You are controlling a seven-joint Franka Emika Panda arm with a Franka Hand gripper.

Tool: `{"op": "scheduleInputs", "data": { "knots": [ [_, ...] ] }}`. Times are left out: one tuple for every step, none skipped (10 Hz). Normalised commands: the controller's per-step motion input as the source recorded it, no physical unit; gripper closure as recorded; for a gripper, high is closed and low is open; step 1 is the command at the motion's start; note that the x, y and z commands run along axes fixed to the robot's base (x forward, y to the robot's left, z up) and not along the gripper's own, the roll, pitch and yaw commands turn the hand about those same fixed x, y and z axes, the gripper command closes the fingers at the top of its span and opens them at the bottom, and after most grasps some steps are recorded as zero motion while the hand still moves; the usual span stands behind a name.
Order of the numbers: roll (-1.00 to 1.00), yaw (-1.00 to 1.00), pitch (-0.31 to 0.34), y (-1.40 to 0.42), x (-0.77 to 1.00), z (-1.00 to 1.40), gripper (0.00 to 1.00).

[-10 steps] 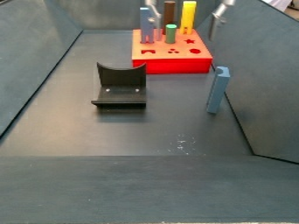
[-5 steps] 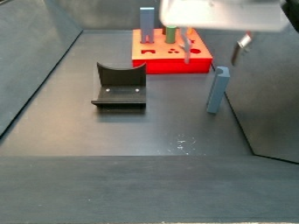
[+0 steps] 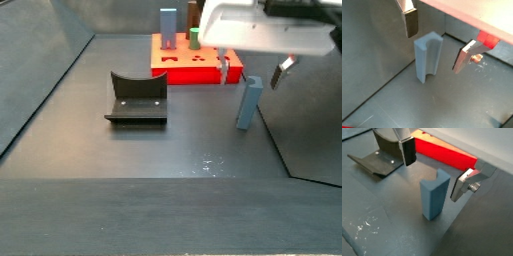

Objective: Pick up the arch object. Move up. Rotate the arch object. Move to above the board. Insert the arch object.
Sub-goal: Pick up the arch object.

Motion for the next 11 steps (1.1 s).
{"op": "scheduleInputs", "data": {
  "knots": [
    [-0.07, -0.03, -0.114, 0.02, -0.01, -0.35, 0.0],
    [-0.04, -0.06, -0.144, 0.0, -0.14, -0.23, 0.0],
    [-0.06, 0.0, -0.179, 0.01, -0.09, -0.07, 0.0],
    [-0.04, 0.0, -0.057, 0.01, 0.0, -0.03, 0.0],
    [0.0, 0.0, -0.011, 0.0, 0.0, 0.0, 0.0],
    [0.0, 0.0, 0.0, 0.0, 0.0, 0.0, 1.0],
    [0.0, 0.0, 0.0, 0.0, 0.0, 0.0, 1.0],
    [0.0, 0.0, 0.0, 0.0, 0.0, 0.0, 1.0],
    [0.0, 0.0, 0.0, 0.0, 0.0, 0.0, 1.0],
    [0.0, 0.0, 0.0, 0.0, 0.0, 0.0, 1.0],
    [0.0, 0.0, 0.0, 0.0, 0.0, 0.0, 1.0]
  ]
}}
